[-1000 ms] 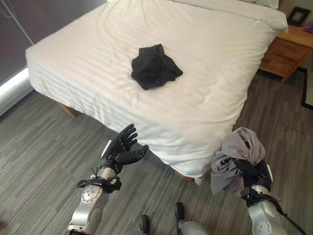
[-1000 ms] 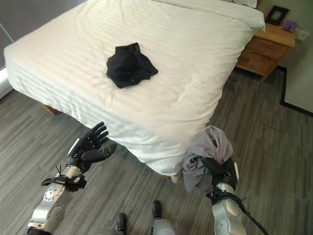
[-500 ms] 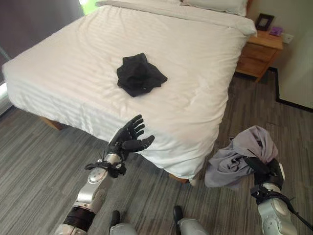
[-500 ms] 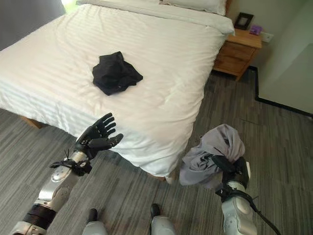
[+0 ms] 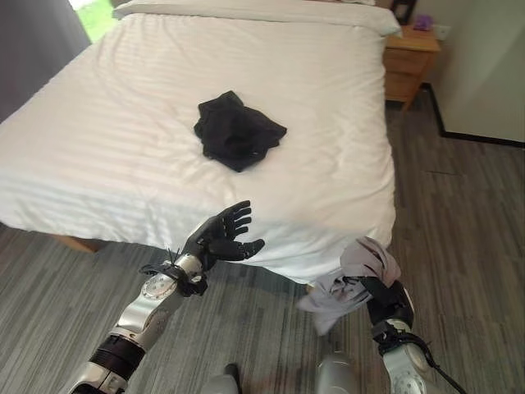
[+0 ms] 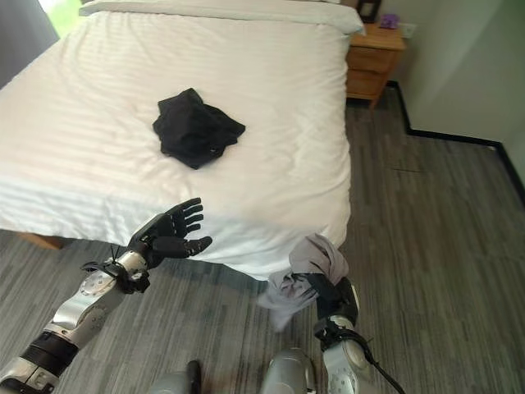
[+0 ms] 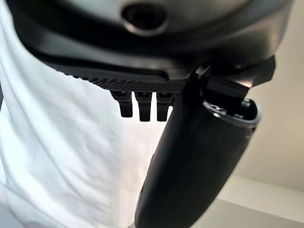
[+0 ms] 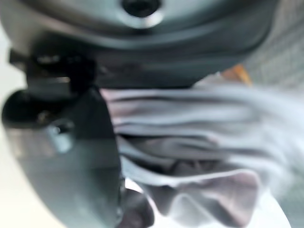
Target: Pick up bed clothes into laundry basket.
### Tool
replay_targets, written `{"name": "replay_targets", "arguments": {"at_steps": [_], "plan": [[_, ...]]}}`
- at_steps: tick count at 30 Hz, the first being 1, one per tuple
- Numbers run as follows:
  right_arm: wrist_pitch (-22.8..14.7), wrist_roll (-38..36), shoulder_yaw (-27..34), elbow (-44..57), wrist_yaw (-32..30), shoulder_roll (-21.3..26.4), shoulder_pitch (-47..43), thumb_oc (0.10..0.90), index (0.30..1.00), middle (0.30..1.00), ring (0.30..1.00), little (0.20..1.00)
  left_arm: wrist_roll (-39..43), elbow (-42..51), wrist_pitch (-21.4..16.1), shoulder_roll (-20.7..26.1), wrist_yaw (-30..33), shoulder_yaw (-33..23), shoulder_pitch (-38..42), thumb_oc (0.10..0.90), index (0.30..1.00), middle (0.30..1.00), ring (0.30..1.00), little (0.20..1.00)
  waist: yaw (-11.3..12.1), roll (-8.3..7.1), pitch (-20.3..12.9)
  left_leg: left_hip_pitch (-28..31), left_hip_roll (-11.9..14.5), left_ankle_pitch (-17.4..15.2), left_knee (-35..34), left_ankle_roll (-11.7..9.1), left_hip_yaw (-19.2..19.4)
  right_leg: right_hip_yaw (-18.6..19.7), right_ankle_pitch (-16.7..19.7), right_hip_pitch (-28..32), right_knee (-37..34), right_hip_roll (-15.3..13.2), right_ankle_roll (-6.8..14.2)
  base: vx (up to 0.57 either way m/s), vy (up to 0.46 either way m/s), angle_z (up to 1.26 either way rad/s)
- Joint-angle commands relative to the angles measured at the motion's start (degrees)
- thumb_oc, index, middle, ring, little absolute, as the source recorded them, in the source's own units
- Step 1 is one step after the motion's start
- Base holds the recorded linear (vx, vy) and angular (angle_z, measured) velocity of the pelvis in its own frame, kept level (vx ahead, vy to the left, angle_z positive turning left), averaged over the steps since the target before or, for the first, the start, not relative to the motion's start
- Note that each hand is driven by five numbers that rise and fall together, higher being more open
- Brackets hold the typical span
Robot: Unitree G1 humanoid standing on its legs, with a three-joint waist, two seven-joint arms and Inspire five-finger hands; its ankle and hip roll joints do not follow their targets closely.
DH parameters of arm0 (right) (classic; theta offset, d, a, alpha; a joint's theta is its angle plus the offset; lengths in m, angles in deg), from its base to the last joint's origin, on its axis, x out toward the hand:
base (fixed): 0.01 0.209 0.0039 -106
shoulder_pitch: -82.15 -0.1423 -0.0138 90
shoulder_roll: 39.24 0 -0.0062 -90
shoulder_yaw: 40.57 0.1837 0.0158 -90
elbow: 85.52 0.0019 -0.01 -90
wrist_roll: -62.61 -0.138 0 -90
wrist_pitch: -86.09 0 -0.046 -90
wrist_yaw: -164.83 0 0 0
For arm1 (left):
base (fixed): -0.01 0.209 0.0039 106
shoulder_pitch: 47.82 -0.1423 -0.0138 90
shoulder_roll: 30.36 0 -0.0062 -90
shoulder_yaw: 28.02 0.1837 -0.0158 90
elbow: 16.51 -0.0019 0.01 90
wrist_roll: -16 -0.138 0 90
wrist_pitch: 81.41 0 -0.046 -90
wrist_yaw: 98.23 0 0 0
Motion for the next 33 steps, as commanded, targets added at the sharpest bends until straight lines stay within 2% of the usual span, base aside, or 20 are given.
{"name": "replay_targets", "arguments": {"at_steps": [1, 2, 3, 4, 5, 6, 8, 9, 10, 11, 12, 14, 15, 16, 17, 19, 22, 26, 29, 33], "plan": [[-7.47, 1.55, 7.24, 7.33, 1.75, 7.83, -1.92, 0.4, 0.3, 0.3, 0.3, 0.3, -4.71, 7.68, -5.54, -1.27, 0.31, -5.69, 6.29, 0.8, 0.9, 0.9, 0.9, 0.9, -3.57, -2.1, -3.95, 2.11, -3.66, -0.97, -0.96, -0.24, -4.84, -7.31, 3.02, 7.14, -16.81, 6.62, -3.91, 0.28, -0.021, -0.14], [-6.67, 1.41, 6.65, 6.39, 1.71, 8.27, -1.49, 0.4, 0.3, 0.3, 0.3, 0.3, -3.01, 6.74, -5.29, -1.66, -0.55, -5.53, 6.5, 0.8, 0.9, 0.9, 0.9, 0.9, -3.31, -3.03, -4.15, 1.05, -3.92, -2.43, 4.69, -1.0, -4.69, -5.18, 1.4, 9.75, -17.95, 6.8, -5.47, 0.21, -0.064, 0.26], [-6.97, 0.52, 7.11, 5.64, 2.03, 8.61, -0.86, 0.4, 0.3, 0.3, 0.3, 0.3, -3.85, 5.85, -6.36, -2.02, -0.45, -5.99, 6.88, 0.8, 0.9, 0.9, 0.9, 0.9, -3.22, -3.75, -4.28, -1.2, -4.25, -1.28, 11.18, -2.34, -3.83, -3.95, 1.02, 12.51, -20.92, 7.44, -6.42, 0.18, -0.047, 0.47], [-7.49, -0.57, 7.39, 5.85, 1.4, 8.98, -1.64, 0.4, 0.3, 0.3, 0.3, 0.3, -3.38, 4.42, -6.51, -2.75, 0.41, -6.62, 7.3, 0.8, 0.9, 0.9, 0.9, 0.9, -2.33, -4.03, -4.03, -3.65, -4.38, 0.54, 19.37, -3.94, -3.74, -4.79, 0.71, 14.07, -21.51, 6.95, -7.2, 0.16, -0.009, 0.03], [-7.64, -2.47, 7.5, 4.91, 1.2, 9.2, -2.35, 0.4, 0.3, 0.3, 0.3, 0.3, -3.44, 4.02, -6.78, -3.41, 1.3, -7.16, 8.25, 0.8, 0.9, 0.9, 0.9, 0.9, -1.17, -4.27, -3.7, -5.77, -5.63, 2.63, 24.66, -4.55, -6.07, -3.38, 0.84, 15.65, -22.79, 6.78, -7.83, 0.16, 0.052, -0.41], [-7.96, -3.04, 7.01, 4.11, 0.92, 9.32, -3.49, 0.4, 0.3, 0.3, 0.3, 0.3, -4.43, 3.02, -7.39, -3.48, 2.89, -7.55, 8.95, 0.8, 0.9, 0.9, 0.9, 0.9, -0.28, -3.98, -3.51, -7.49, -5.88, 3.35, 26.07, -4.73, -8.22, -3.2, 0.45, 17.18, -24.19, 6.96, -7.65, 0.18, 0.105, -0.4], [-7.65, -3.01, 6.83, 4.36, 0.83, 9.45, -4.14, 0.4, 0.3, 0.3, 0.3, 0.3, -4.74, 2.68, -7.62, -3.47, 3.96, -8.31, 9.21, 0.8, 0.9, 0.9, 0.9, 0.9, 0.06, -3.63, -3.36, -8.22, -5.01, 3.52, 24.22, -4.52, -8.79, -2.68, 0.46, 19.0, -25.55, 6.58, -7.09, 0.18, 0.142, -0.31], [-7.3, -2.53, 6.36, 5.43, 1.4, 9.73, -4.04, 0.4, 0.3, 0.3, 0.3, 0.3, -5.97, 0.73, -8.19, -2.28, 6.5, -9.81, 10.52, 0.8, 0.9, 0.9, 0.9, 0.9, 0.35, -3.62, -4.22, -8.8, -1.91, 2.84, 17.69, -4.39, -9.32, -1.48, 0.21, 20.24, -27.1, 5.5, -5.63, 0.17, 0.136, -0.19], [-7.26, -2.49, 6.35, 5.51, 1.36, 9.68, -4.01, 0.4, 0.3, 0.3, 0.3, 0.3, -6.01, 0.59, -8.26, -2.27, 6.54, -9.76, 10.6, 0.8, 0.9, 0.9, 0.9, 0.9, 0.59, -3.76, -4.05, -8.1, -1.91, 2.86, 17.09, -4.38, -9.02, -1.25, 0.19, 20.63, -27.32, 5.44, -5.61, 0.31, 0.278, -0.18], [-6.79, -1.25, 5.6, 4.88, 1.44, 10.88, -4.17, 0.4, 0.3, 0.3, 0.3, 0.3, -8.97, -1.1, -8.3, 0.45, 7.68, -9.73, 13.09, 0.8, 0.9, 0.9, 0.9, 0.9, 0.81, -2.62, -5.14, -6.78, 1.28, 5.1, 4.82, -4.71, -9.72, -0.1, 0.12, 21.36, -28.75, 5.47, -4.38, 0.24, 0.213, -0.1], [-6.74, -0.96, 5.66, 4.91, 1.35, 11.06, -3.73, 0.4, 0.3, 0.3, 0.3, 0.3, -10.71, -1.75, -8.35, 1.82, 8.48, -9.78, 14.06, 0.8, 0.9, 0.9, 0.9, 0.9, 0.89, -1.83, -5.54, -6.38, 2.42, 7.22, 0.55, -5.05, -10.39, 0.36, -0.17, 21.78, -29.37, 5.73, -4.05, 0.22, 0.215, -0.16], [-7.61, -0.09, 5.94, 4.47, 1.55, 11.29, -3.4, 0.4, 0.3, 0.3, 0.3, 0.3, -13.33, -2.29, -9.14, 3.22, 9.77, -10.4, 13.41, 0.8, 0.9, 0.9, 0.9, 0.9, 1.06, -1.09, -5.9, -6.66, 3.06, 9.48, -2.72, -5.41, -11.04, 0.45, -0.92, 22.61, -29.15, 5.42, -3.45, 0.18, 0.203, -0.2], [-5.68, -0.48, 7.19, 5.0, 2.2, 10.75, -1.08, 0.4, 0.3, 0.3, 0.3, 0.3, -14.85, -2.34, -8.25, 6.08, 8.78, -9.6, 16.54, 0.8, 0.9, 0.9, 0.9, 0.9, -0.22, -0.52, -6.6, -5.28, 2.53, 7.79, -2.03, -5.49, -11.0, 1.19, -1.05, 22.63, -28.49, 4.38, -3.01, 0.18, 0.236, -0.48], [-5.64, -0.47, 7.32, 5.1, 2.21, 10.64, -0.97, 0.4, 0.3, 0.3, 0.3, 0.3, -14.84, -2.48, -8.31, 6.07, 8.79, -9.38, 16.74, 0.8, 0.9, 0.9, 0.9, 0.9, -0.07, -0.6, -6.53, -5.18, 2.5, 7.77, -2.03, -5.48, -10.97, 1.21, -1.08, 22.72, -28.5, 4.34, -3.0, 0.15, 0.254, -0.43], [-5.98, -0.36, 6.72, 4.44, 3.11, 10.15, -0.4, 0.4, 0.3, 0.3, 0.3, 0.3, -18.26, -4.27, -8.4, 8.77, 10.32, -8.42, 21.34, 0.8, 0.9, 0.9, 0.9, 0.9, -0.69, -0.84, -6.92, -4.24, 1.06, 7.27, -3.24, -4.68, -10.89, 2.44, -0.04, 22.15, -28.64, 3.4, -2.36, 0.11, 0.181, -0.33], [-5.01, 1.17, 6.04, 3.99, 4.08, 10.73, -0.04, 0.4, 0.3, 0.3, 0.3, 0.3, -25.51, -5.71, -7.82, 12.76, 10.88, -6.62, 26.18, 0.8, 0.9, 0.9, 0.9, 0.9, -0.73, -1.53, -7.34, -2.7, 0.52, 6.81, -5.06, -3.85, -8.93, 3.26, 0.86, 21.91, -29.21, 2.21, -1.41, 0.11, 0.183, -0.13], [-4.35, 1.89, 5.2, 4.25, 5.92, 11.82, -0.05, 0.4, 0.3, 0.3, 0.3, 0.3, -32.73, -12.19, -6.41, 14.44, 13.91, -3.32, 34.07, 0.8, 0.9, 0.9, 0.9, 0.9, -0.89, -2.64, -7.67, -1.53, -0.59, 6.35, -6.74, -2.75, -7.16, 5.24, 1.88, 20.94, -29.77, 0.92, 0.08, 0.06, 0.141, -0.35], [-4.78, 1.07, 3.85, 2.76, 5.93, 12.81, -1.48, 0.4, 0.3, 0.3, 0.3, 0.3, -36.83, -21.22, -5.21, 15.07, 18.05, 2.2, 44.13, 0.8, 0.9, 0.9, 0.9, 0.9, -1.84, -3.67, -7.27, -2.48, -1.25, 5.77, -6.57, -1.8, -5.18, 6.58, 3.47, 18.53, -30.01, 0.05, 1.42, 0.0, 0.095, -0.21], [-4.36, 1.72, 3.39, 2.14, 6.4, 12.74, -0.92, 0.4, 0.3, 0.3, 0.3, 0.3, -38.39, -26.58, -4.62, 16.5, 17.68, 5.81, 48.85, 0.8, 0.9, 0.9, 0.9, 0.9, -2.41, -4.18, -7.53, -1.43, -1.46, 4.89, -7.39, -1.51, -4.16, 6.86, 3.8, 18.87, -31.01, -0.32, 1.99, 0.1, 0.108, -0.17], [-4.67, -0.22, 1.13, 1.0, 7.85, 12.34, -0.9, 0.4, 0.3, 0.3, 0.3, 0.3, -43.91, -41.33, -3.3, 18.69, 18.25, 14.19, 59.72, 0.8, 0.9, 0.9, 0.9, 0.9, -4.48, -5.0, -7.38, -1.32, -1.16, 5.01, -8.56, -1.35, -2.06, 8.31, 5.64, 17.16, -31.78, -0.04, 3.11, 0.02, 0.07, -0.21]]}}
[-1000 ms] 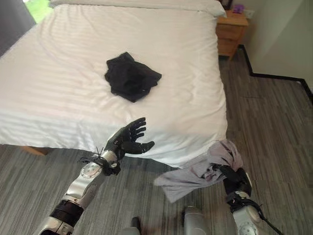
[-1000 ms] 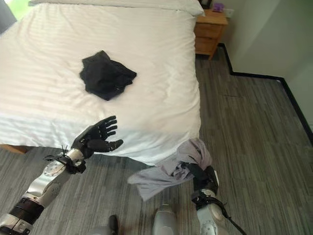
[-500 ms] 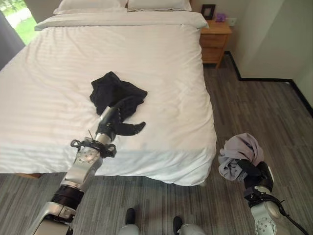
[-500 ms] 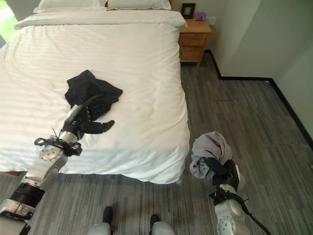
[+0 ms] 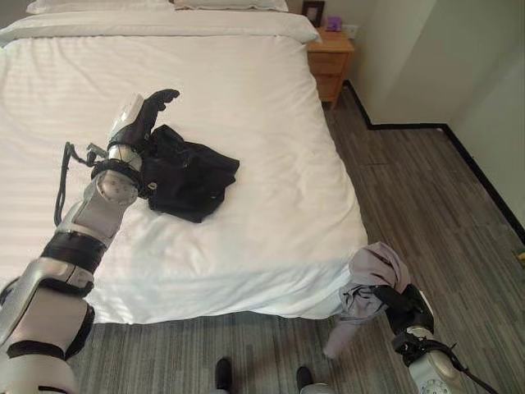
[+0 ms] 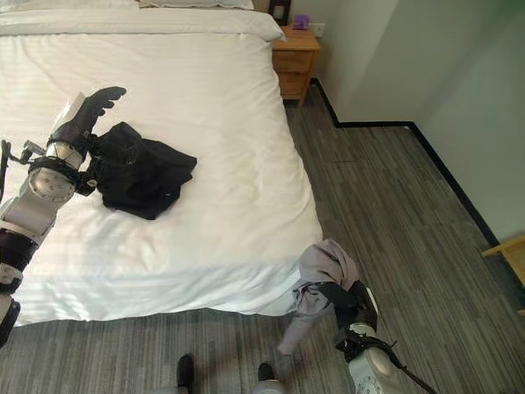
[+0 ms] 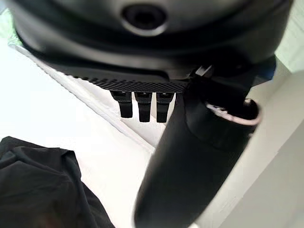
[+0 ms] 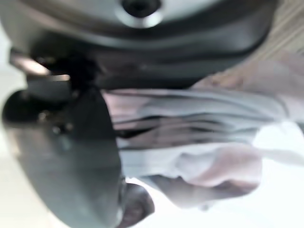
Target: Pick up bed clothes into laundry basket.
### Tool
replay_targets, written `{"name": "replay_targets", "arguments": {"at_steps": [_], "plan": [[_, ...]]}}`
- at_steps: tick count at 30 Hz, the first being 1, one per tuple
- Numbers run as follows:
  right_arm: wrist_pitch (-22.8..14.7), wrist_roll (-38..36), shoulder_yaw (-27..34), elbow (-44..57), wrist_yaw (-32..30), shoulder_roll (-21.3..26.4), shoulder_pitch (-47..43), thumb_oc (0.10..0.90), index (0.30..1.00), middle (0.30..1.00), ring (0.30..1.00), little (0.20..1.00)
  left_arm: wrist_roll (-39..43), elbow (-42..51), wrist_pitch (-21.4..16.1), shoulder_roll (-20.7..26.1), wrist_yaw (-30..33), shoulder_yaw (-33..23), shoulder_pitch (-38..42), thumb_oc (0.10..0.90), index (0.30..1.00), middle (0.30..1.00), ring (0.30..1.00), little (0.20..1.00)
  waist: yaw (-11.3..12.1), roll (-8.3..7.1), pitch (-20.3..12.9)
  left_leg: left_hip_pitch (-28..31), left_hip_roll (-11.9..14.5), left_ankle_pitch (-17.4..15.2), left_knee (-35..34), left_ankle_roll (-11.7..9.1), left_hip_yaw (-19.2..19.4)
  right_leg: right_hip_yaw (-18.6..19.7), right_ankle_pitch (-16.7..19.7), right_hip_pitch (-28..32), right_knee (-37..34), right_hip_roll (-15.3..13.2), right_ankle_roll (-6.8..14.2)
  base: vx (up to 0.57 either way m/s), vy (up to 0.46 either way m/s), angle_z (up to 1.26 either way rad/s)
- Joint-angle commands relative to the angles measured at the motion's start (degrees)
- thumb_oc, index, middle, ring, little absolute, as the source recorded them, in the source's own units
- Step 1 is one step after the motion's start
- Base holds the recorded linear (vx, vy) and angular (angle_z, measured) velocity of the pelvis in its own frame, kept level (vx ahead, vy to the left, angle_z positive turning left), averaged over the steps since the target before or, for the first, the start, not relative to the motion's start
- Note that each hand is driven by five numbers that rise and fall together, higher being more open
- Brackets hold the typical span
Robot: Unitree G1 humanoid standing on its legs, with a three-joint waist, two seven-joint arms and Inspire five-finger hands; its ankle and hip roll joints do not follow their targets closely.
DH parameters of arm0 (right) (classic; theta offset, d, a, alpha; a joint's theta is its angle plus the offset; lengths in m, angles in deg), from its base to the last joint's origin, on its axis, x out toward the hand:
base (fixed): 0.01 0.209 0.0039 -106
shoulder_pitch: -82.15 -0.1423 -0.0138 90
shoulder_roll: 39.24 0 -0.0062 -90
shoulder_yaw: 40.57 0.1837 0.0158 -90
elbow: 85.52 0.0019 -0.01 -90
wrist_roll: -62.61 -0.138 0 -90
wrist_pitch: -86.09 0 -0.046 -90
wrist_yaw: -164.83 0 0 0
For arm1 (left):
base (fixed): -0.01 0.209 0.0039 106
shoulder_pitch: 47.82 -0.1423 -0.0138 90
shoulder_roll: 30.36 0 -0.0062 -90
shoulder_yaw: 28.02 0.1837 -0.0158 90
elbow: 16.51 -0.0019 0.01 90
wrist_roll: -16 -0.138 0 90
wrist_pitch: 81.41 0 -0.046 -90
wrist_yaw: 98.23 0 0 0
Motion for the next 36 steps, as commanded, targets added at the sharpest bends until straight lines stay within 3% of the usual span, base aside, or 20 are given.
{"name": "replay_targets", "arguments": {"at_steps": [1, 2, 5, 7, 8, 10, 14, 19, 22, 23, 25, 32, 33, 35, 36], "plan": [[-5.54, -1.68, 2.85, 3.08, 2.66, 4.71, -2.75, 0.4, 0.3, 0.3, 0.3, 0.3, -4.06, -6.62, -1.88, 3.77, 3.11, -0.18, 14.99, 0.8, 0.9, 0.9, 0.9, 0.9, -1.28, -0.9, -3.23, 1.31, 2.77, -5.92, 1.09, -0.67, 0.57, 1.61, 3.77, -3.06, 0.99, -0.88, 5.05, -0.02, 0.037, -0.35], [-5.57, -2.04, 1.65, 2.79, 3.1, 4.71, -2.73, 0.4, 0.3, 0.3, 0.3, 0.3, -6.64, -11.81, -1.53, 4.35, 2.3, 2.73, 17.35, 0.8, 0.9, 0.9, 0.9, 0.9, -2.28, -1.44, -3.16, 1.18, 2.98, -5.91, 0.8, -0.65, 1.34, 2.28, 4.72, -3.85, 0.54, -0.57, 5.38, -0.01, 0.021, -0.33], [-5.55, -2.41, 1.24, 2.26, 3.43, 4.64, -2.61, 0.4, 0.3, 0.3, 0.3, 0.3, -9.72, -17.62, -0.62, 4.82, 2.07, 4.75, 19.83, 0.8, 0.9, 0.9, 0.9, 0.9, -2.87, -2.27, -3.01, 0.94, 3.28, -5.84, 0.58, -0.74, 2.17, 2.79, 5.5, -4.66, 0.18, -0.3, 5.7, -0.01, 0.03, -0.23], [-5.72, -2.65, 0.96, 1.27, 3.53, 5.62, -3.25, 0.4, 0.3, 0.3, 0.3, 0.3, -13.29, -24.1, 1.87, 5.03, 2.56, 5.56, 23.24, 0.8, 0.9, 0.9, 0.9, 0.9, -4.05, -3.82, -1.96, -0.07, 4.11, -5.79, 0.48, -0.94, 3.44, 2.84, 7.03, -6.98, 0.34, 0.59, 5.91, -0.06, -0.007, -0.27], [-5.75, -2.68, 0.93, 1.18, 3.56, 5.61, -3.36, 0.4, 0.3, 0.3, 0.3, 0.3, -13.3, -24.19, 1.84, 5.04, 2.55, 5.63, 23.38, 0.8, 0.9, 0.9, 0.9, 0.9, -4.01, -3.83, -1.96, -0.12, 4.14, -5.8, 0.49, -0.95, 3.51, 2.91, 7.07, -7.08, 0.36, 0.63, 5.91, -0.05, -0.027, -0.4], [-5.92, -2.72, 0.94, 0.79, 3.56, 6.11, -3.04, 0.4, 0.3, 0.3, 0.3, 0.3, -15.59, -26.89, 2.78, 9.03, 2.57, 6.77, 25.62, 0.8, 0.9, 0.9, 0.9, 0.9, -4.6, -5.53, -1.21, -0.5, 5.02, -5.91, 0.49, -1.28, 5.63, 2.72, 10.14, -8.55, 0.32, 1.38, 5.91, -0.03, -0.026, -0.38], [-6.28, -2.75, 1.41, -0.26, 4.14, 6.04, -1.89, 0.4, 0.3, 0.3, 0.3, 0.3, -17.38, -28.82, 3.31, 13.34, 2.55, 8.31, 27.75, 0.8, 0.9, 0.9, 0.9, 0.9, -4.82, -7.56, -0.57, -0.59, 5.53, -6.16, 0.25, -1.52, 7.41, 2.49, 12.15, -9.5, -0.74, 1.6, 5.91, 0.01, 0.008, -0.35], [-7.43, -1.91, 1.71, -0.4, 3.36, 6.48, -2.4, 0.4, 0.3, 0.3, 0.3, 0.3, -18.95, -27.29, 3.66, 14.03, 2.78, 7.58, 25.6, 0.8, 0.9, 0.9, 0.9, 0.9, -4.1, -8.48, 1.01, -2.58, 5.48, -5.84, 0.05, -1.74, 7.66, -0.19, 13.24, -10.71, -1.33, 0.83, 5.91, -0.03, 0.026, -0.09], [-7.52, -1.12, 0.92, -0.54, 3.12, 7.31, -3.8, 0.4, 0.3, 0.3, 0.3, 0.3, -19.1, -27.87, 3.78, 12.81, 2.34, 6.38, 23.42, 0.8, 0.9, 0.9, 0.9, 0.9, -4.0, -8.69, 1.93, -3.56, 5.37, -5.63, 0.11, -1.79, 7.53, -1.43, 13.88, -11.4, -1.2, 0.62, 5.91, -0.06, 0.01, 0.04], [-7.12, 0.64, -0.44, -0.25, 3.12, 8.37, -4.87, 0.4, 0.3, 0.3, 0.3, 0.3, -17.01, -30.81, 4.27, 10.92, 1.54, 2.28, 19.97, 0.8, 0.9, 0.9, 0.9, 0.9, -3.84, -9.41, 2.99, -4.52, 5.41, -5.36, 0.1, -1.85, 7.55, -1.98, 13.79, -11.95, -1.28, 0.59, 5.91, -0.07, 0.01, 0.02], [-5.72, 4.1, -2.46, 0.13, 3.11, 10.31, -5.65, 0.4, 0.3, 0.3, 0.3, 0.3, -16.78, -34.37, 5.14, 10.13, -0.16, -0.24, 16.53, 0.8, 0.9, 0.9, 0.9, 0.9, -4.22, -10.45, 3.47, -5.57, 5.73, -4.86, 0.06, -2.11, 7.5, -2.43, 14.26, -12.92, -1.11, 0.59, 5.91, -0.08, -0.015, -0.03], [-5.18, 6.67, -3.47, 7.32, 4.5, 11.5, -2.73, 0.4, 0.3, 0.3, 0.3, 0.3, -11.6, -37.71, 5.09, 9.25, -1.14, -9.96, 7.93, 0.8, 0.9, 0.9, 0.9, 0.9, -6.04, -12.64, 2.57, -6.73, 6.51, -4.83, 0.01, -2.54, 7.93, -3.03, 13.52, -14.27, -1.98, 1.29, 5.91, -0.02, -0.018, 0.03], [-5.07, 7.69, -3.57, 7.85, 3.84, 11.33, -2.84, 0.4, 0.3, 0.3, 0.3, 0.3, -6.33, -36.43, 4.26, 8.51, -1.4, -14.16, 4.48, 0.4, 0.3, 0.3, 0.3, 0.3, -5.88, -13.16, 2.04, -6.88, 6.82, -4.82, 0.01, -2.76, 8.25, -3.08, 13.71, -14.57, -2.16, 1.46, 5.91, 0.03, -0.01, -0.06], [-4.78, 7.34, -2.75, 7.49, 3.23, 11.66, -2.59, 0.4, 0.3, 0.3, 0.3, 0.3, 4.29, -35.8, 3.83, 7.43, -2.9, -21.22, 0.05, 0.4, 0.3, 0.3, 0.3, 0.3, -5.55, -12.41, 0.99, -6.17, 6.95, -5.62, 0.01, -2.95, 8.64, -3.2, 13.1, -14.29, -2.22, 1.41, 5.91, 0.03, 0.015, -0.13], [-4.3, 7.82, -2.76, 7.09, 3.07, 11.91, -2.62, 0.4, 0.3, 0.3, 0.3, 0.3, 6.32, -34.86, 3.72, 6.57, -3.14, -21.99, 0.01, 0.4, 0.3, 0.3, 0.3, 0.3, -5.58, -12.07, 0.23, -6.18, 6.76, -5.44, 0.01, -2.99, 8.63, -3.3, 12.96, -14.39, -2.3, 1.15, 5.91, 0.03, 0.031, -0.16]]}}
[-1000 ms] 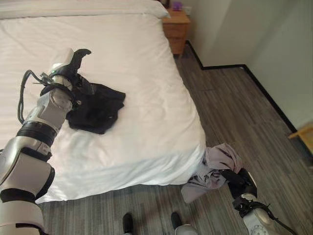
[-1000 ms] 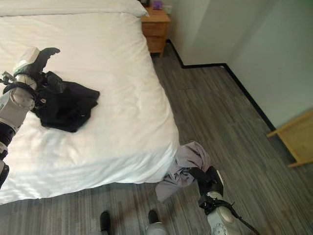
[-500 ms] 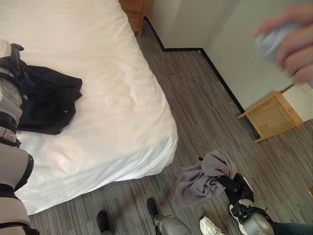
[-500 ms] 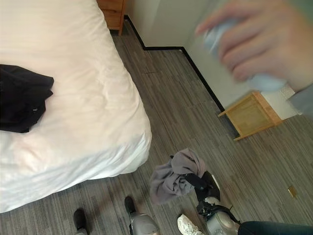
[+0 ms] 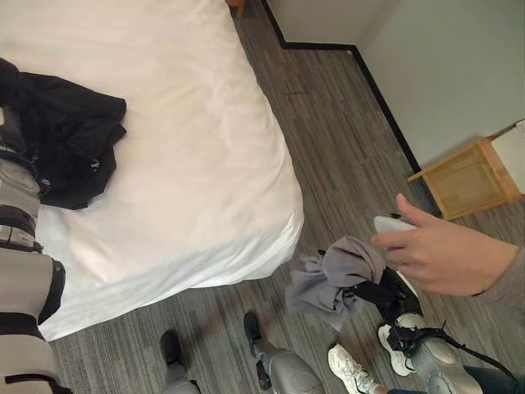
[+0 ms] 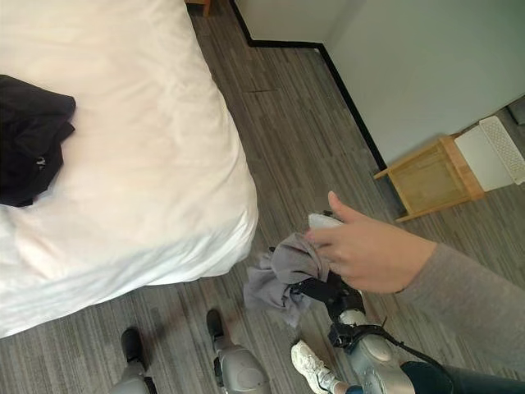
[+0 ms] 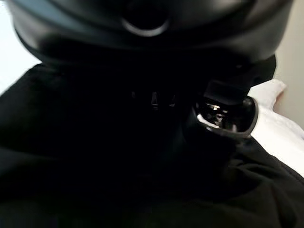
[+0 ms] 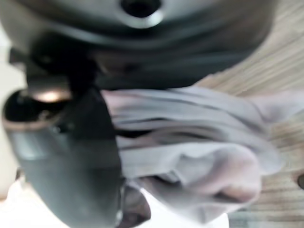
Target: Pick up bed clothes into laundry basket.
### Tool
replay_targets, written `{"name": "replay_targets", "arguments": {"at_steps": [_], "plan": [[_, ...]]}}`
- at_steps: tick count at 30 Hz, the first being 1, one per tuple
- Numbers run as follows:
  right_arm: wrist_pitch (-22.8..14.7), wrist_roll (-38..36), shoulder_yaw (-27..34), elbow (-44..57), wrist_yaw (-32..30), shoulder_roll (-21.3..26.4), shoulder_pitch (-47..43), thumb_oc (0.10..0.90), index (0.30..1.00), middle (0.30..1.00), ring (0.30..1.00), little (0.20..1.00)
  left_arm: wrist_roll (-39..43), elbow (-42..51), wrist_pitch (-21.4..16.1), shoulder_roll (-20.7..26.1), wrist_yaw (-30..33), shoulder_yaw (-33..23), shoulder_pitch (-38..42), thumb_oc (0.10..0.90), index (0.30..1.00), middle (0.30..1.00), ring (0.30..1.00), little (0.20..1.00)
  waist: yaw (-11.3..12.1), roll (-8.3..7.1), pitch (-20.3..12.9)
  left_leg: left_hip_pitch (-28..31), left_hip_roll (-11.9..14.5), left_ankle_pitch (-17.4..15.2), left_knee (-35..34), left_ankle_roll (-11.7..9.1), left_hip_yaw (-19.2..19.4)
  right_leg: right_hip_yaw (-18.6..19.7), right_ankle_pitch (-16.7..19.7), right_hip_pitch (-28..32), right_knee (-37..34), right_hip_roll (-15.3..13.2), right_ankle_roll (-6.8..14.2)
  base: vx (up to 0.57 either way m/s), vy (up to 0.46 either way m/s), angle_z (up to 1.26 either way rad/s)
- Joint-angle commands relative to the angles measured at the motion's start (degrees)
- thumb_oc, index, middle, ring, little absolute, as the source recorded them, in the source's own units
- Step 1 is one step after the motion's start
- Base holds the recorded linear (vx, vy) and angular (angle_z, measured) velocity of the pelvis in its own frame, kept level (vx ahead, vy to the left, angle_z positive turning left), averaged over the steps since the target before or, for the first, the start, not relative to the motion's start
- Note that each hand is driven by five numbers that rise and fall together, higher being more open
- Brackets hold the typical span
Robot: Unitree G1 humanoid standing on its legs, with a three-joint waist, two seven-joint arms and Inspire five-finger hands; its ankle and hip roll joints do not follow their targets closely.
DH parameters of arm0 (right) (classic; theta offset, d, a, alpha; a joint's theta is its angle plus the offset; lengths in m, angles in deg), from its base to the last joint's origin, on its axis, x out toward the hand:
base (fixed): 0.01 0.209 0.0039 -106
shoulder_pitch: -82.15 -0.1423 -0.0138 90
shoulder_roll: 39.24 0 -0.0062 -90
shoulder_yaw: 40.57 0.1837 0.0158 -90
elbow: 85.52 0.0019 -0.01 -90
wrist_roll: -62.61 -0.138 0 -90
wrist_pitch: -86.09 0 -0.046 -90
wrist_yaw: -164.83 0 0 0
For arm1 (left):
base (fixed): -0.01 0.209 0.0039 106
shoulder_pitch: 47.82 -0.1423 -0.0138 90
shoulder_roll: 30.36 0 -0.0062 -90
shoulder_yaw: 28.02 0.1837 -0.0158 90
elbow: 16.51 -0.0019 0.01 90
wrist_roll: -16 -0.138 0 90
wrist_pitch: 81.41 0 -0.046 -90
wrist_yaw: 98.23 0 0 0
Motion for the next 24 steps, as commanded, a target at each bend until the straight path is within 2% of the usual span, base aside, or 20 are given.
{"name": "replay_targets", "arguments": {"at_steps": [1, 2, 3, 4, 6, 7, 8, 9, 10, 11, 13, 14, 17, 18, 19, 20, 21, 22, 23, 24], "plan": [[-3.88, 0.82, 6.16, -0.18, -1.17, 2.76, -1.05, 0.4, 0.3, 0.3, 0.3, 0.3, 14.19, -2.18, -0.5, -1.52, -3.39, -4.66, -4.88, 0.4, 0.3, 0.3, 0.3, 0.3, 0.55, -2.5, -4.56, 1.2, 0.59, -5.79, -0.01, -0.61, 0.12, -1.88, 5.38, -1.24, -1.9, -4.5, 6.77, 0.01, 0.017, -0.11], [-3.87, 0.82, 6.19, -0.18, -1.16, 2.74, -1.09, 0.4, 0.3, 0.3, 0.3, 0.3, 14.21, -2.15, -0.48, -1.52, -3.36, -4.66, -4.85, 0.4, 0.3, 0.3, 0.3, 0.3, 0.54, -2.6, -4.57, 0.99, 0.51, -5.44, -0.01, -0.62, 0.13, -1.83, 5.64, -1.43, -1.94, -4.58, 6.77, 0.03, 0.015, 0.01], [-3.48, 1.11, 7.18, -0.32, -1.07, 3.26, -0.76, 0.4, 0.3, 0.3, 0.3, 0.3, 16.76, 2.84, -0.18, -1.37, -3.04, -3.18, -2.48, 0.4, 0.3, 0.3, 0.3, 0.3, 1.01, -1.65, -4.99, 1.53, 0.25, -5.67, -0.01, -0.56, -0.16, -2.42, 5.03, -0.68, -1.89, -4.99, 6.77, 0.07, 0.007, 0.07], [-2.97, 1.78, 7.55, -2.04, -1.29, 3.18, -0.85, 0.4, 0.3, 0.3, 0.3, 0.3, 20.49, 7.27, -2.31, -3.68, -2.34, -1.4, -0.13, 0.4, 0.3, 0.3, 0.3, 0.3, 1.77, -0.05, -5.33, 2.61, -0.14, -6.14, -0.01, -0.53, -1.02, -3.77, 3.52, 0.99, -1.66, -5.56, 6.77, 0.09, 0.009, 0.11], [-2.51, 2.11, 7.63, -3.15, -1.24, 3.3, -1.41, 0.4, 0.3, 0.3, 0.3, 0.3, 25.84, 16.17, -4.6, -6.99, -1.61, 1.12, 2.98, 0.4, 0.3, 0.3, 0.3, 0.3, 2.5, 1.78, -5.63, 3.83, -0.74, -6.26, -0.01, -0.47, -2.11, -5.13, 2.37, 2.56, -0.68, -6.35, 6.77, 0.09, -0.01, 0.23], [-2.14, 2.56, 7.75, -3.56, -1.21, 3.26, -1.58, 0.4, 0.3, 0.3, 0.3, 0.3, 27.11, 16.12, -4.29, -7.68, -2.25, 1.5, 2.55, 0.4, 0.3, 0.3, 0.3, 0.3, 2.76, 2.23, -5.9, 3.89, -1.01, -5.94, -0.01, -0.41, -2.33, -5.48, 2.23, 2.88, -0.58, -6.8, 6.77, 0.1, -0.014, 0.34], [-2.03, 2.83, 8.47, -4.03, -1.28, 2.96, -1.42, 0.4, 0.3, 0.3, 0.3, 0.3, 32.16, 24.9, -6.49, -8.66, -1.44, 1.44, 1.64, 0.4, 0.3, 0.3, 0.3, 0.3, 3.4, 3.24, -5.86, 4.73, -1.25, -6.25, -0.01, -0.38, -3.01, -6.12, 1.36, 4.0, -0.06, -7.07, 6.77, 0.03, -0.002, 0.33], [-2.01, 2.83, 8.48, -4.01, -1.27, 3.02, -1.38, 0.4, 0.3, 0.3, 0.3, 0.3, 32.13, 25.26, -6.35, -8.68, -1.27, 1.25, 1.33, 0.4, 0.3, 0.3, 0.3, 0.3, 3.33, 3.25, -5.94, 4.51, -1.32, -5.92, -0.01, -0.37, -3.05, -6.12, 1.6, 3.82, -0.07, -7.13, 6.77, 0.08, -0.005, 0.36], [-1.62, 3.26, 9.01, -4.96, -1.93, 2.45, -1.9, 0.4, 0.3, 0.3, 0.3, 0.3, 38.26, 40.27, -8.77, -10.49, -0.62, 3.58, -0.45, 0.4, 0.3, 0.3, 0.3, 0.3, 5.06, 5.32, -6.14, 5.04, -2.09, -5.71, -0.01, -0.2, -4.68, -7.74, 0.27, 5.25, 0.9, -8.06, 6.77, 0.04, 0.006, 0.32], [-1.6, 3.38, 9.25, -5.15, -1.96, 1.65, -1.92, 0.4, 0.3, 0.3, 0.3, 0.3, 40.78, 46.54, -10.34, -12.18, -0.67, 3.27, -3.15, 0.4, 0.3, 0.3, 0.3, 0.3, 5.56, 5.91, -6.3, 5.22, -2.38, -5.64, -0.01, -0.14, -5.31, -8.29, -0.26, 5.82, 1.19, -8.39, 6.74, 0.08, 0.015, 0.28], [-1.07, 4.21, 9.6, -6.19, -2.05, 1.04, -2.17, 0.4, 0.3, 0.3, 0.3, 0.3, 40.59, 57.84, -10.77, -13.02, -2.33, 2.93, -10.25, 0.4, 0.3, 0.3, 0.3, 0.3, 6.84, 7.33, -6.8, 6.06, -2.9, -5.67, -0.01, 0.04, -6.63, -9.62, -1.48, 7.43, 1.67, -8.86, 6.4, 0.03, -0.001, 0.39], [-1.24, 4.33, 10.12, -5.29, -2.19, 0.32, -2.26, 0.4, 0.3, 0.3, 0.3, 0.3, 43.27, 67.22, -12.22, -13.04, -4.34, 0.26, -16.86, 0.4, 0.3, 0.3, 0.3, 0.3, 7.95, 7.95, -7.03, 6.31, -3.05, -5.59, -0.01, -0.01, -7.2, -10.28, -1.94, 8.17, 1.76, -9.08, 6.29, 0.03, -0.017, 0.38], [-0.85, 5.87, 10.49, -3.16, -0.82, -1.6, -0.77, 0.4, 0.3, 0.3, 0.3, 0.3, 47.65, 82.5, -10.39, -17.88, -10.27, -4.54, -35.9, 0.4, 0.3, 0.3, 0.3, 0.3, 9.71, 8.77, -8.3, 7.31, -3.3, -5.84, -0.01, 0.1, -8.06, -11.54, -2.86, 10.29, 1.31, -9.38, 5.62, 0.05, -0.044, 0.24], [-0.78, 6.52, 10.83, -2.17, -0.17, -2.24, -0.2, 0.4, 0.3, 0.3, 0.3, 0.3, 50.76, 85.36, -9.05, -19.57, -13.86, -5.97, -44.18, 0.4, 0.3, 0.3, 0.3, 0.3, 10.41, 8.98, -8.68, 7.65, -3.43, -5.94, -0.01, 0.11, -8.32, -12.0, -3.04, 11.07, 1.01, -9.46, 5.38, 0.01, -0.052, 0.2], [-0.76, 6.83, 12.23, -0.15, 0.51, -2.77, 0.68, 0.4, 0.3, 0.3, 0.3, 0.3, 53.45, 89.73, -7.33, -21.86, -15.61, -9.02, -56.98, 0.4, 0.3, 0.3, 0.3, 0.3, 11.52, 9.38, -9.13, 7.5, -3.55, -5.09, -0.01, 0.31, -8.88, -12.14, -3.06, 11.33, 1.01, -9.41, 4.83, 0.03, -0.046, 0.07], [-0.73, 6.83, 12.06, -0.08, 0.49, -2.7, 0.87, 0.4, 0.3, 0.3, 0.3, 0.3, 53.45, 89.97, -7.22, -21.89, -15.58, -9.17, -57.41, 0.4, 0.3, 0.3, 0.3, 0.3, 11.31, 9.44, -9.27, 7.98, -3.49, -5.83, -0.01, 0.25, -9.0, -12.33, -3.62, 11.95, 0.85, -9.36, 4.91, 0.02, -0.048, 0.03], [-1.0, 6.46, 13.08, 0.65, 0.7, -3.28, 1.53, 0.4, 0.3, 0.3, 0.3, 0.3, 56.23, 90.35, -6.03, -23.88, -16.84, -10.58, -64.29, 0.4, 0.3, 0.3, 0.3, 0.3, 11.93, 9.6, -9.5, 8.09, -3.55, -5.74, -0.01, 0.34, -9.27, -12.67, -3.81, 12.41, 0.75, -9.33, 4.66, 0.01, -0.045, 0.17], [-1.76, 5.54, 14.6, 2.09, 0.97, -3.85, 2.21, 0.4, 0.3, 0.3, 0.3, 0.3, 60.36, 91.81, -4.31, -27.01, -17.33, -13.32, -74.63, 0.4, 0.3, 0.3, 0.3, 0.3, 13.18, 9.9, -9.68, 7.79, -3.74, -4.87, -0.01, 0.52, -9.89, -13.17, -3.67, 12.6, 0.87, -9.32, 4.25, -0.03, -0.055, 0.21], [-2.04, 5.39, 14.81, 3.38, 0.99, -4.13, 2.92, 0.4, 0.3, 0.3, 0.3, 0.3, 61.95, 92.57, -3.43, -28.98, -17.57, -14.69, -78.62, 0.4, 0.3, 0.3, 0.3, 0.3, 13.79, 10.06, -9.77, 7.73, -3.77, -4.77, -0.01, 0.6, -10.4, -13.49, -3.88, 12.84, 0.95, -9.27, 4.14, -0.03, -0.033, 0.24], [-2.02, 5.39, 14.73, 3.44, 0.97, -4.1, 3.01, 0.4, 0.3, 0.3, 0.3, 0.3, 61.95, 92.71, -3.37, -29.0, -17.54, -14.76, -78.82, 0.4, 0.3, 0.3, 0.3, 0.3, 13.63, 10.08, -9.79, 7.8, -3.77, -4.8, -0.01, 0.59, -10.5, -13.6, -3.91, 12.99, 0.93, -9.26, 4.14, 0.03, -0.035, 0.17]]}}
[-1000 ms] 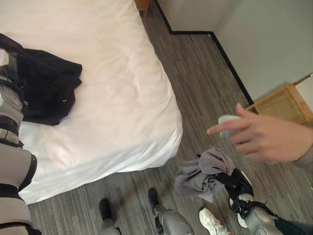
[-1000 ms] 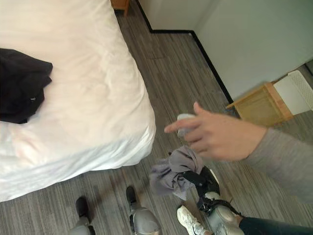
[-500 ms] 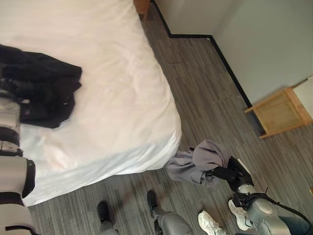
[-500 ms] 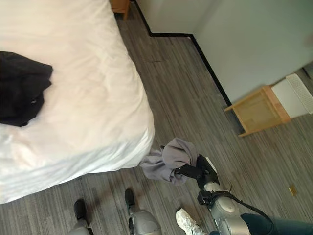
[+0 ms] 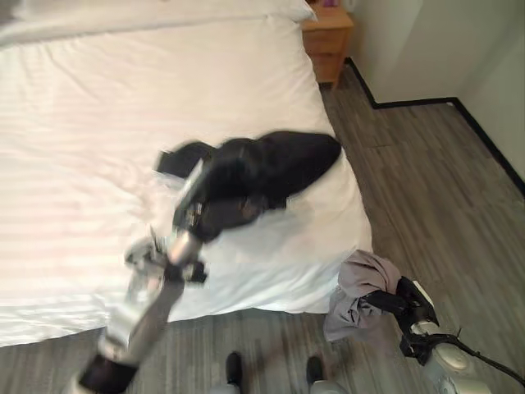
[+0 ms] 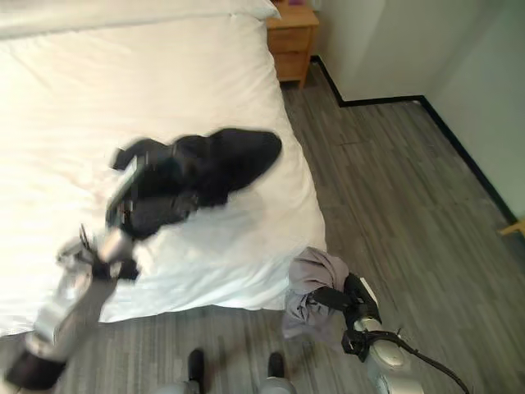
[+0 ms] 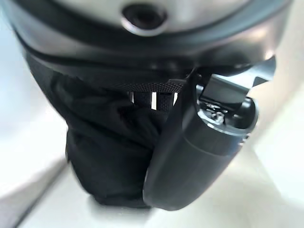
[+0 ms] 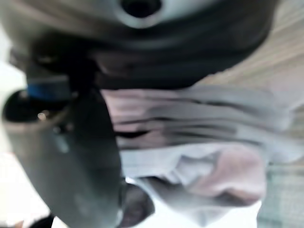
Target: Pick up bed clothes into laundry basket.
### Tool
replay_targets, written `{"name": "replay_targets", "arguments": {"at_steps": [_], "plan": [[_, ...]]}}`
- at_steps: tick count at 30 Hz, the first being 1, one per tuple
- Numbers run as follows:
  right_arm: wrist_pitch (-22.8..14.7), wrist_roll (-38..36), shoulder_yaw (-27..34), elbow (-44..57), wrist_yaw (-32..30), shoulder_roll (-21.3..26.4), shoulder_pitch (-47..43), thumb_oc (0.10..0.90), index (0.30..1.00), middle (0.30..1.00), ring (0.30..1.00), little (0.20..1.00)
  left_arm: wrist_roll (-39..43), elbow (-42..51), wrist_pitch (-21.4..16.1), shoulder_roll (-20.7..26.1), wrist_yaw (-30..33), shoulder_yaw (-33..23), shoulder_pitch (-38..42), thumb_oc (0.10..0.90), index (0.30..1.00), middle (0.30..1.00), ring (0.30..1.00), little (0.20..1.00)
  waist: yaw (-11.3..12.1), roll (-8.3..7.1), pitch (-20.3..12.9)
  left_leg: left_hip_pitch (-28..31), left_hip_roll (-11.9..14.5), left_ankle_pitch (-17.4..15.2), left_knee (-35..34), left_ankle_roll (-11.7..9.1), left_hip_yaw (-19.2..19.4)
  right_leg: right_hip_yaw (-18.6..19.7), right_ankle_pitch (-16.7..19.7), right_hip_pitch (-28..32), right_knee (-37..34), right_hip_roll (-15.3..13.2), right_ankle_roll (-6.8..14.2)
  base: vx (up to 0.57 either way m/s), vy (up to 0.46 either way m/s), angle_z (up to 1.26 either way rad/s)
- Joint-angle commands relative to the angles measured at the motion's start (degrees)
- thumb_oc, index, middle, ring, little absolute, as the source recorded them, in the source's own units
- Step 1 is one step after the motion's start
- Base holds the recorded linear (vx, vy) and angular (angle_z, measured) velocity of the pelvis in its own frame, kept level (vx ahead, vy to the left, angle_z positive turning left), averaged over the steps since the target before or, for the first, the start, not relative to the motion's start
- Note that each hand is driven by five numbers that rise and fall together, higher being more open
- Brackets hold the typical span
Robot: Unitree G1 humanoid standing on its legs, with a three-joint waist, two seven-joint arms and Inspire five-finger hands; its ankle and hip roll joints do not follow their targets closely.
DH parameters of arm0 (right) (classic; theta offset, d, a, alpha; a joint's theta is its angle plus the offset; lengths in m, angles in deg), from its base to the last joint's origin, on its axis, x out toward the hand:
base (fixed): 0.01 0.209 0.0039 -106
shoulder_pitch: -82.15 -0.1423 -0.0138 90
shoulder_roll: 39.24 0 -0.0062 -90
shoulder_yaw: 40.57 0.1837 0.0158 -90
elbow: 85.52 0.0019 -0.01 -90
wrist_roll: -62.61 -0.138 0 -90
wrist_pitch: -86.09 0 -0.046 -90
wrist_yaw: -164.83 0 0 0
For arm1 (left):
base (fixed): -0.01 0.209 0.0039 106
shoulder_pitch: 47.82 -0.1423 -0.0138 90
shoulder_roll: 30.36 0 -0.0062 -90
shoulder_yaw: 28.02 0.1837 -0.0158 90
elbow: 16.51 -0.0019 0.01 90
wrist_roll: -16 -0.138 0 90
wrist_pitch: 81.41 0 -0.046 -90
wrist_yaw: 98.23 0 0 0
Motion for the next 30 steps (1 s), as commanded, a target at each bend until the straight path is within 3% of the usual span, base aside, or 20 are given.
{"name": "replay_targets", "arguments": {"at_steps": [1, 5, 11, 16, 22, 27, 30], "plan": [[-6.31, -2.39, 6.5, 7.67, 1.18, -0.94, 0.01, 0.4, 0.3, 0.3, 0.3, 0.3, 6.79, 0.25, -0.74, -1.31, -1.61, -8.65, -7.41, 0.4, 0.3, 0.3, 0.3, 0.3, 3.2, -4.96, -6.03, 1.05, 0.94, -4.43, 0.15, -1.05, -1.54, -2.38, -0.2, -0.34, 3.77, -4.28, 4.08, 0.0, -0.031, 0.27], [-7.24, -3.98, 5.28, 9.1, 1.06, -1.86, -2.27, 0.4, 0.3, 0.3, 0.3, 0.3, 8.27, 4.52, 0.83, -3.22, -3.3, -8.35, -12.76, 0.4, 0.3, 0.3, 0.3, 0.3, 5.69, -4.69, -6.29, 1.06, 0.5, -3.64, 0.35, -0.81, -3.65, -4.31, -0.68, 1.66, 3.86, -4.3, 3.47, -0.02, -0.041, 0.35], [-7.0, -5.08, 3.58, 9.85, 1.38, -2.26, -3.59, 0.4, 0.3, 0.3, 0.3, 0.3, 5.69, 5.08, -0.24, -2.85, -3.15, -6.62, -9.09, 0.4, 0.3, 0.3, 0.3, 0.3, 6.23, -4.55, -6.95, 1.27, 0.32, -3.44, 0.57, -0.91, -4.82, -5.55, -1.46, 2.81, 4.13, -4.29, 3.09, -0.01, -0.025, 0.2], [-6.55, -6.44, 5.52, 10.48, 0.83, -3.69, -2.61, 0.4, 0.3, 0.3, 0.3, 0.3, 4.62, 4.58, -0.46, -5.97, -2.21, -7.47, -9.95, 0.4, 0.3, 0.3, 0.3, 0.3, 5.75, -4.43, -7.29, 1.72, 0.3, -3.82, 0.63, -0.66, -4.66, -5.07, -1.67, 2.83, 4.3, -4.12, 2.86, -0.02, 0.008, 0.1], [-6.4, -6.22, 6.78, 10.91, -0.63, -5.46, -1.77, 0.4, 0.3, 0.3, 0.3, 0.3, 1.62, 3.22, -1.42, -6.55, -0.93, -10.31, -10.33, 0.4, 0.3, 0.3, 0.3, 0.3, 4.77, -4.51, -6.99, 2.89, 0.57, -4.41, 0.62, -0.27, -2.94, -3.07, -1.13, 2.25, 4.35, -4.09, 3.12, -0.02, 0.017, -0.15], [-6.21, -6.19, 7.55, 10.9, -0.86, -6.97, -0.53, 0.4, 0.3, 0.3, 0.3, 0.3, -2.27, 2.53, -2.4, -6.22, -0.56, -11.37, -9.24, 0.4, 0.3, 0.3, 0.3, 0.3, 3.98, -5.14, -6.07, 3.4, 0.28, -4.97, 0.8, 0.35, -1.14, -1.63, -0.86, 0.33, 6.47, -4.52, 3.34, -0.04, 0.034, -0.17], [-6.77, -6.91, 7.85, 11.14, -1.88, -8.4, -0.83, 0.4, 0.3, 0.3, 0.3, 0.3, -1.34, 0.77, -2.7, -8.47, 0.25, -10.69, -8.35, 0.4, 0.3, 0.3, 0.3, 0.3, 3.73, -5.49, -5.85, 3.63, -0.16, -5.47, 0.92, 0.78, -0.19, -1.12, -0.77, -0.57, 7.36, -4.66, 3.52, -0.02, 0.047, -0.27]]}}
